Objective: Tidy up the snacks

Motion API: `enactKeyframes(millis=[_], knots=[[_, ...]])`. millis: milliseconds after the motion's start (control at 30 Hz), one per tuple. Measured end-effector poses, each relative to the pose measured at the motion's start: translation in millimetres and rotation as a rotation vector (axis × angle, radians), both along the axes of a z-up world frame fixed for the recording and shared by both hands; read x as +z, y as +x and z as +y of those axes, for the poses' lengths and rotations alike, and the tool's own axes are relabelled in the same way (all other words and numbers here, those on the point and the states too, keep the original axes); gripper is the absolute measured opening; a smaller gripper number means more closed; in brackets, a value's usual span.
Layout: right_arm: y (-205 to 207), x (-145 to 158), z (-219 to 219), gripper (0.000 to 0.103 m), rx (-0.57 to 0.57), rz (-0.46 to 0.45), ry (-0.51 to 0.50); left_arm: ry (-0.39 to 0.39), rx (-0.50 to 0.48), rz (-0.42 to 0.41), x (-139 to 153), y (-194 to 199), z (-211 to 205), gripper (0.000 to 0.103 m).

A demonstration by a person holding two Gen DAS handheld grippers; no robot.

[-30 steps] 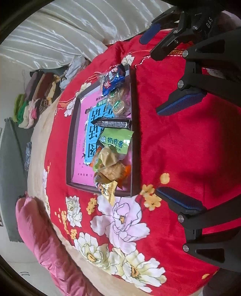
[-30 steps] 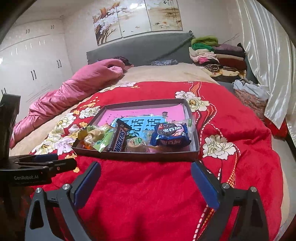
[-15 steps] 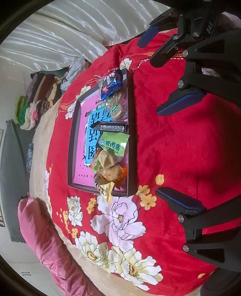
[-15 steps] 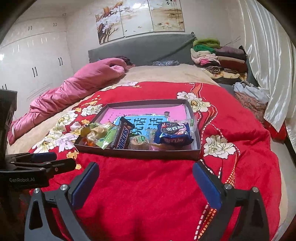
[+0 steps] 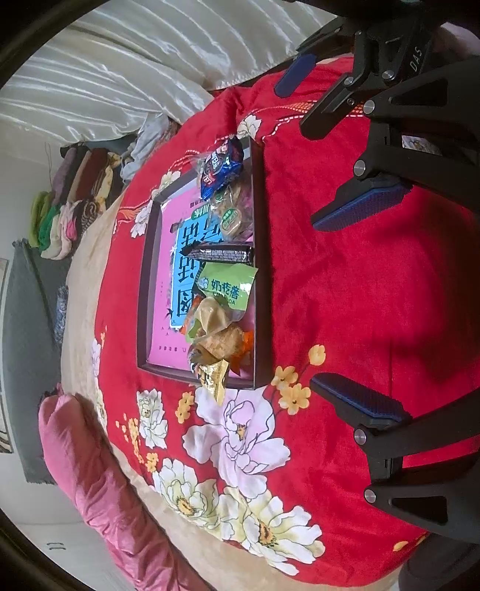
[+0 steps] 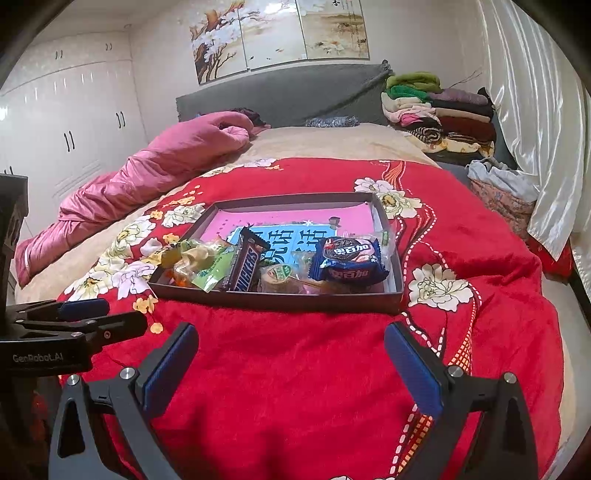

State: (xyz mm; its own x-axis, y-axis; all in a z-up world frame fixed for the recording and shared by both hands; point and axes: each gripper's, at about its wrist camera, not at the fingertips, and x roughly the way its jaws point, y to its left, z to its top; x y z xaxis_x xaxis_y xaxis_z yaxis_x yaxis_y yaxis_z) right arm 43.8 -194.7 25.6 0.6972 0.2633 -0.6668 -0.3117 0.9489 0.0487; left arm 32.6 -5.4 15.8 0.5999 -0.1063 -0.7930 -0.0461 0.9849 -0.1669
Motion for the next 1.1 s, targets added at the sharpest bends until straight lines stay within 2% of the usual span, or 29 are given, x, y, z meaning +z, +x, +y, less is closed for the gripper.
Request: enactKeyframes(millis=[700,1100], knots=[[-0.4,-0.3,-0.6,0.102,-0.008,-0.002,-0.013,0.007,-0.022,0.007,-0.4,-0.2,-4.3,0.080],[-0.5,-0.6,-1.2,0.102,-0.011,-0.009,-0.026,0.037,-0.008,0.018,-1.4,-1.0,-5.3,0.080]])
